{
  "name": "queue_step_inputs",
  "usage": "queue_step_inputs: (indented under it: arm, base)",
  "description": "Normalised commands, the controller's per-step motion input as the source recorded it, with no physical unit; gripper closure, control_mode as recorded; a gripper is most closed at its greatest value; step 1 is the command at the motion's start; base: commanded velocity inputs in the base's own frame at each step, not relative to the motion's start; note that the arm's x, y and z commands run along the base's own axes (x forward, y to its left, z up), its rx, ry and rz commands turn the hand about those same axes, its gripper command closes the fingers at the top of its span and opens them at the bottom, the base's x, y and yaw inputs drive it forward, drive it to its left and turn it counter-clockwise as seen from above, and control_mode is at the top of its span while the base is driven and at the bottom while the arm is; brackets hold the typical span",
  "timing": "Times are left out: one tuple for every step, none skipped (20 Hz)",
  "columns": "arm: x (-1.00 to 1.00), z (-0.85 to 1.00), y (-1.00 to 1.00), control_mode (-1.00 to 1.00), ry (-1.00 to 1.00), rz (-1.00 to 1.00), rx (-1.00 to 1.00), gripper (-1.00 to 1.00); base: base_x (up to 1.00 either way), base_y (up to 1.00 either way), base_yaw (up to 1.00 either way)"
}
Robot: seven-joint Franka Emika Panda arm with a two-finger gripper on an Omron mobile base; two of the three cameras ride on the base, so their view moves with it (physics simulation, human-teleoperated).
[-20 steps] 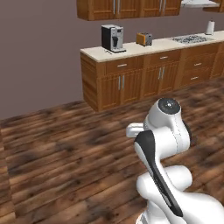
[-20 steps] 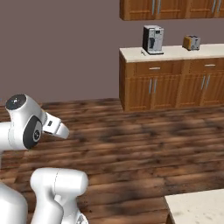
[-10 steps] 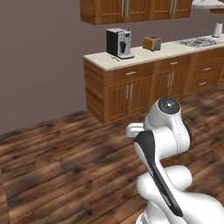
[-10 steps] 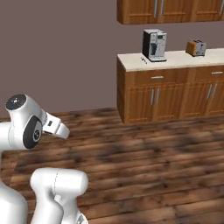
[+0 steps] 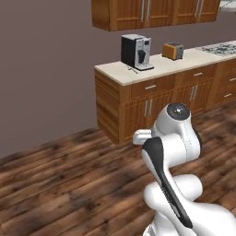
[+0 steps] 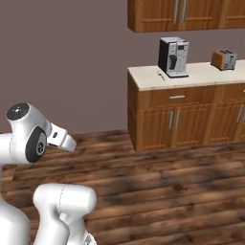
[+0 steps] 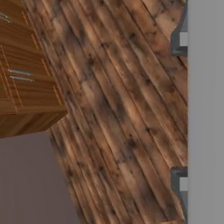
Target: Take the fork and place it on the left side of the plate. Then take the spoon and place it on the right side of the plate. Make sure they're directly next to the plate.
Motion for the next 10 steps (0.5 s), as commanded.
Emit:
queue_step_inputs:
  arm:
    - [0.0,0.0,0.0,1.0,0.0,0.0,0.0,-1.0]
    - [0.0,0.0,0.0,1.0,0.0,0.0,0.0,-1.0]
    - [0.0,0.0,0.0,1.0,0.0,0.0,0.0,-1.0]
    - [0.0,0.0,0.0,1.0,0.0,0.0,0.0,-1.0]
    - [0.0,0.0,0.0,1.0,0.0,0.0,0.0,-1.0]
    - [0.0,0.0,0.0,1.0,0.0,0.0,0.0,-1.0]
    - [0.0,0.0,0.0,1.0,0.0,0.0,0.0,-1.0]
    - [0.0,0.0,0.0,1.0,0.0,0.0,0.0,-1.0]
    - [0.0,0.0,0.0,1.0,0.0,0.0,0.0,-1.0]
    - [0.0,0.0,0.0,1.0,0.0,0.0,0.0,-1.0]
  base:
    - [1.0,-0.1,0.0]
    - [1.0,-0.12,0.0]
    - [1.0,-0.15,0.0]
    - [1.0,-0.16,0.0]
    - [1.0,-0.17,0.01]
    - [1.0,-0.19,0.03]
    - [1.0,-0.22,0.04]
    - [1.0,-0.28,0.06]
    - [1.0,-0.32,0.06]
    - [1.0,-0.39,0.08]
